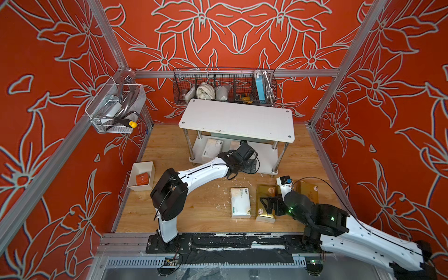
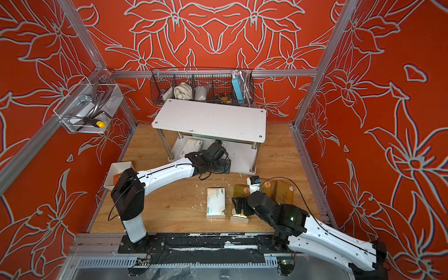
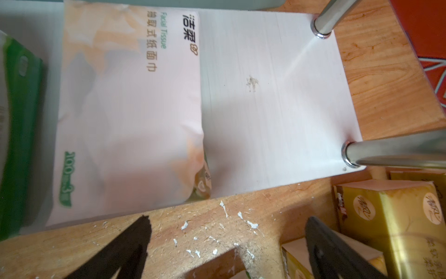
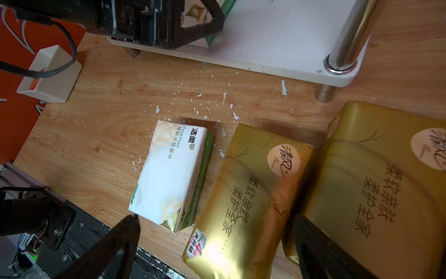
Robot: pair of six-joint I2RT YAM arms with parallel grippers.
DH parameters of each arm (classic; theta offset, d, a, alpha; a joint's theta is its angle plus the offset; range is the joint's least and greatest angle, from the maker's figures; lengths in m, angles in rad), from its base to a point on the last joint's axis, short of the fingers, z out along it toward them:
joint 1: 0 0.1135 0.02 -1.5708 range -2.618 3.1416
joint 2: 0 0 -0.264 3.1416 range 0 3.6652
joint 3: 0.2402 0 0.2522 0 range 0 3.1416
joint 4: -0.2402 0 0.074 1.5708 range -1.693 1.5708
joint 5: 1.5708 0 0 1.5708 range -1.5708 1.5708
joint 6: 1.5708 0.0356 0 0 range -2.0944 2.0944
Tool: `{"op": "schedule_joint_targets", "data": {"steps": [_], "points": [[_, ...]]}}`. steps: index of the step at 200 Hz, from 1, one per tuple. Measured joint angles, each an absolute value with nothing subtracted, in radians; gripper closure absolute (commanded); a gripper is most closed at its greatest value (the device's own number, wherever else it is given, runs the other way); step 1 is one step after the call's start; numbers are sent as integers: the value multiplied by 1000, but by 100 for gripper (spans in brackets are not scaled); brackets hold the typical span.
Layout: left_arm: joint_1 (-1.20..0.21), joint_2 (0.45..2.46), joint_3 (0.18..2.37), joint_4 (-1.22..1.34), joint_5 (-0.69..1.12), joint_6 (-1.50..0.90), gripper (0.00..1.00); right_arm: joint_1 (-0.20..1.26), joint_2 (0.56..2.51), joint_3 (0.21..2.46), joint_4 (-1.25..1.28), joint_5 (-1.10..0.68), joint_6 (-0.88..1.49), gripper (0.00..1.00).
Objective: Place the tissue boxes on the shelf by color
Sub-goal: Place a box of tissues on the shelf, then pick up the box of tissues from the center of the board.
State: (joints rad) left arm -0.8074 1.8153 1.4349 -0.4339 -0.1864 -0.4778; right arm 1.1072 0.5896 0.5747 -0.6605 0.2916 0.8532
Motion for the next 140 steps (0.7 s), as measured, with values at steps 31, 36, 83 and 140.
{"op": "schedule_joint_targets", "data": {"steps": [31, 36, 83, 140], "points": [[-839, 1737, 1363, -451, -185, -508, 1, 1107, 589, 575, -666, 292, 854, 1], [-845, 1718, 1350, -458, -185, -515, 1, 1107, 589, 575, -668, 292, 854, 1], [-910, 1538, 1214, -538, -198, -621, 1, 1107, 588, 579, -722, 305, 867, 1], [-997, 1470, 1066, -636, -226, -809, 1, 1107, 596, 654, -848, 344, 902, 1]]}}
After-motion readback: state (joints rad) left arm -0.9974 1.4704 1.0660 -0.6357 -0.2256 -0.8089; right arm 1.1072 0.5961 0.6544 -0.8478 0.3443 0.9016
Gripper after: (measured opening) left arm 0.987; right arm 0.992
